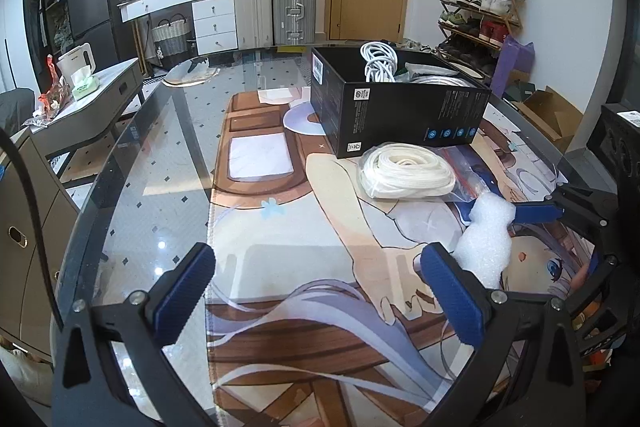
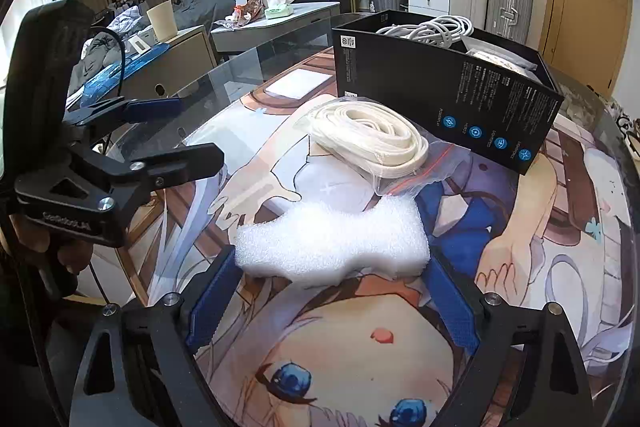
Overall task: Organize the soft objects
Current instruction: 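Grasp the white foam piece with the right gripper and lift it, then grasp the bagged white rope coil with the left gripper while the right holds the foam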
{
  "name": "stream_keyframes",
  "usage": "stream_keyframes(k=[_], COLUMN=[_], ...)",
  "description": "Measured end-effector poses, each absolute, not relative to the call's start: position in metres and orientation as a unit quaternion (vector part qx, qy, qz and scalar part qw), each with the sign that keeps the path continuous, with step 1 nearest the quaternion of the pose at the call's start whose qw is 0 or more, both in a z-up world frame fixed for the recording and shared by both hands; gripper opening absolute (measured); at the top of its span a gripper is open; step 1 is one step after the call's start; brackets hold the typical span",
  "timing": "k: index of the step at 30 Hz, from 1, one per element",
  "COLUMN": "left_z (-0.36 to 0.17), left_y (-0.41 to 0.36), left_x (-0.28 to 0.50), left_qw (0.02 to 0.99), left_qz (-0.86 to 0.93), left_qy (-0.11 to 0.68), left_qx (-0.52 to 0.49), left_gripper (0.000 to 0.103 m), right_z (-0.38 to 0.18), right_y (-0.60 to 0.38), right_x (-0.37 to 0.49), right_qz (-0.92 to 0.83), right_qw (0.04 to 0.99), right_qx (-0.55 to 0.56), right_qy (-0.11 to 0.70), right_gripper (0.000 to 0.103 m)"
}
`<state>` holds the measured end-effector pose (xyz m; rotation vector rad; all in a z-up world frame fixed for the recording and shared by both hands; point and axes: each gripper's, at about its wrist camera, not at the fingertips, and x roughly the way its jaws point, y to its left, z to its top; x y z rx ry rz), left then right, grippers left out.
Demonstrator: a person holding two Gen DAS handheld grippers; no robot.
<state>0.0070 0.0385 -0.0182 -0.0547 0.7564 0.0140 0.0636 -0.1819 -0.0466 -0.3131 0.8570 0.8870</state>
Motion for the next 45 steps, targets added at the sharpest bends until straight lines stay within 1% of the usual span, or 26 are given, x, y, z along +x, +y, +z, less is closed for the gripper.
stream_keyframes(k=[12, 24, 34, 45], left_z=[-0.016, -0.011, -0.012, -0.019], left_y=[0.029, 0.008, -0.016, -0.035], left_x=[0.019, 0.053, 0.078, 0.101], left_qw=[0.926, 0.92, 0.913, 0.901], left_qz=[-0.006, -0.035, -0.046, -0.057], left_qy=[0.376, 0.39, 0.405, 0.428], left_qx=[-0.03, -0.029, -0.007, 0.023], left_gripper=[0.103, 0.103, 0.103, 0.103], right_z=[-0.04, -0.024, -0.015, -0.016], right_y=[-0.211, -0.257, -0.277, -0.284], right_x=[0.063, 0.08, 0.093, 0.102], right_qz=[0.401, 0.355, 0.321, 0.308], right_qw=[0.817, 0.851, 0.87, 0.873], right_qx=[-0.138, -0.093, -0.06, -0.05], right_qy=[0.392, 0.376, 0.369, 0.374], right_gripper=[0.091, 0.091, 0.091, 0.091])
